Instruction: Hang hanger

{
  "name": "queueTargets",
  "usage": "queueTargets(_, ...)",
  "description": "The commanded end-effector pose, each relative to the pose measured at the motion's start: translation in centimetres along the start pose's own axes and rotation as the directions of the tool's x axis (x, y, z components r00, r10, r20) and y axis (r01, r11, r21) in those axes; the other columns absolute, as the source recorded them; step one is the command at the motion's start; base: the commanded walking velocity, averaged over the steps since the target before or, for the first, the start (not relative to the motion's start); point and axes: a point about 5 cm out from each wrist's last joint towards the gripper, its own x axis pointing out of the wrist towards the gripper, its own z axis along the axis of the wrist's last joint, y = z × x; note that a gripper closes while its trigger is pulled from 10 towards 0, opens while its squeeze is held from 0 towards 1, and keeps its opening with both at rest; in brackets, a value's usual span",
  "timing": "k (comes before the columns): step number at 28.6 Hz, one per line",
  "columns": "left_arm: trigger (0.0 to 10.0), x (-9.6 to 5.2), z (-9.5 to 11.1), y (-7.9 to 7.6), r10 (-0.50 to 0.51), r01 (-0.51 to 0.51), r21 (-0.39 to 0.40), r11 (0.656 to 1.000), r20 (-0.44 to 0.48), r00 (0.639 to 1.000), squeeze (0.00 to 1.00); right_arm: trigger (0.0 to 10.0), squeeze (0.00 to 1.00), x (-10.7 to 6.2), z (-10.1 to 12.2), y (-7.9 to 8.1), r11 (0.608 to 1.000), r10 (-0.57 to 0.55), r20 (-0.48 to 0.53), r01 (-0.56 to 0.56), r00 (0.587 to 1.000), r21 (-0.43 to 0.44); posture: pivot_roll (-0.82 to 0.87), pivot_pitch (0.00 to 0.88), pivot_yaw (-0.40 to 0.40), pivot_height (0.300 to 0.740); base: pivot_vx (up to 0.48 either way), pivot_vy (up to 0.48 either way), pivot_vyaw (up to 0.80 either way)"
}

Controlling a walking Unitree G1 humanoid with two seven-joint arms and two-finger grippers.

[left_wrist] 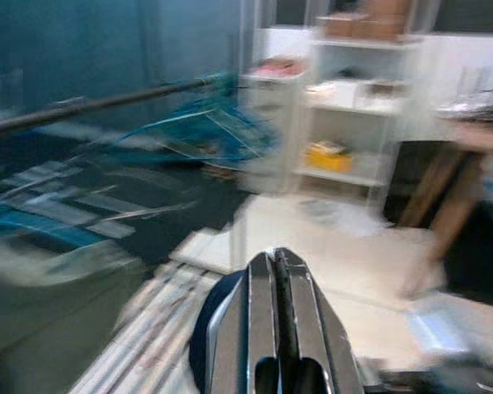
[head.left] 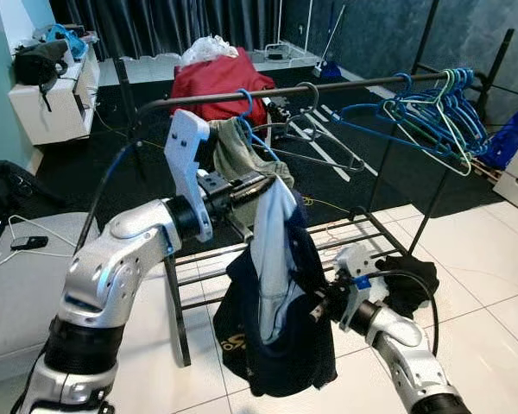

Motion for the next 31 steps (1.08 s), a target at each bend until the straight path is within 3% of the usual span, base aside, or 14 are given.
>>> queueTargets(1,10.0,0.2,0.0,1.1,0.111,-0.111,0.001,0.994,-0.016,0.994,0.0,10.0,1.0,-0.3,0.3,0.2,0.999,-0.038,0.049,0.038,0.998,-0.015,-0.09,0.06,0.004,0.74,0.0,0.0,0.0)
queueTargets(2,10.0,0.2,0.0,1.1,0.111,-0.111,0.001,0.994,-0.016,0.994,0.0,10.0,1.0,-0.3,0.3,0.2,0.999,-0.038,0.049,0.038,0.998,-0.015,-0.09,0.06,0.004,0.74,0.0,0.0,0.0)
queueTargets(3,10.0,0.5,-0.2,1.6,0.159,-0.159,0.004,0.987,-0.029,0.987,0.0,10.0,0.68,-0.3,0.5,0.5,0.999,-0.039,0.067,0.041,0.997,-0.03,-0.09,0.06,0.009,0.74,0.0,0.0,0.0)
queueTargets(4,10.0,0.5,-0.2,1.6,0.159,-0.159,0.004,0.987,-0.029,0.987,0.0,10.0,0.68,-0.3,0.5,0.5,0.999,-0.039,0.067,0.041,0.997,-0.03,-0.09,0.06,0.009,0.74,0.0,0.0,0.0)
queueTargets(5,10.0,0.6,-0.4,1.9,0.196,-0.195,0.008,0.981,-0.039,0.98,0.0,10.0,0.0,-0.3,0.6,0.6,0.998,-0.046,0.08,0.049,0.996,-0.044,-0.09,0.06,0.011,0.74,0.0,0.0,0.0)
queueTargets(14,10.0,0.8,-0.2,2.0,0.208,-0.208,-0.003,0.978,-0.037,0.977,0.0,10.0,0.01,-0.9,0.3,0.5,0.996,-0.066,0.07,0.07,0.995,-0.055,-0.09,0.058,0.013,0.74,0.0,0.0,0.0)
queueTargets(15,10.0,0.9,-0.1,1.8,0.197,-0.197,-0.012,0.98,-0.031,0.98,0.0,10.0,0.08,-1.0,0.0,0.7,0.998,-0.049,0.048,0.051,0.998,-0.047,-0.09,0.058,0.013,0.74,0.0,0.0,0.0)
queueTargets(21,10.0,1.2,0.2,1.6,0.189,-0.19,-0.023,0.982,-0.03,0.982,0.0,10.0,0.04,-0.6,-0.9,1.1,1.0,-0.01,-0.018,0.01,1.0,-0.019,-0.09,0.056,0.011,0.74,0.0,0.0,0.0)
queueTargets(22,10.0,1.4,0.3,1.7,0.206,-0.207,-0.024,0.978,-0.031,0.978,0.0,10.0,0.0,-0.4,-1.7,1.4,0.999,0.039,-0.092,-0.042,0.995,-0.032,-0.09,0.056,0.012,0.74,0.0,0.0,0.0)
queueTargets(26,10.0,1.5,0.4,1.8,0.214,-0.215,-0.024,0.976,-0.032,0.976,0.0,10.0,0.04,-0.4,-1.8,1.6,0.998,0.06,-0.1,-0.063,0.993,-0.028,-0.09,0.056,0.012,0.74,0.0,0.0,0.0)
queueTargets(27,10.0,1.6,0.5,1.9,0.229,-0.23,-0.02,0.973,-0.038,0.973,0.0,10.0,1.0,0.0,-1.6,1.9,0.996,0.088,-0.086,-0.09,0.992,-0.02,-0.08,0.053,0.014,0.74,0.0,0.0,0.0)
queueTargets(31,10.0,1.7,0.6,2.1,0.254,-0.255,-0.008,0.967,-0.048,0.966,0.0,10.0,1.0,0.5,-1.2,2.4,0.992,0.124,-0.063,-0.125,0.99,-0.007,-0.08,0.053,0.015,0.74,0.0,0.0,0.0)
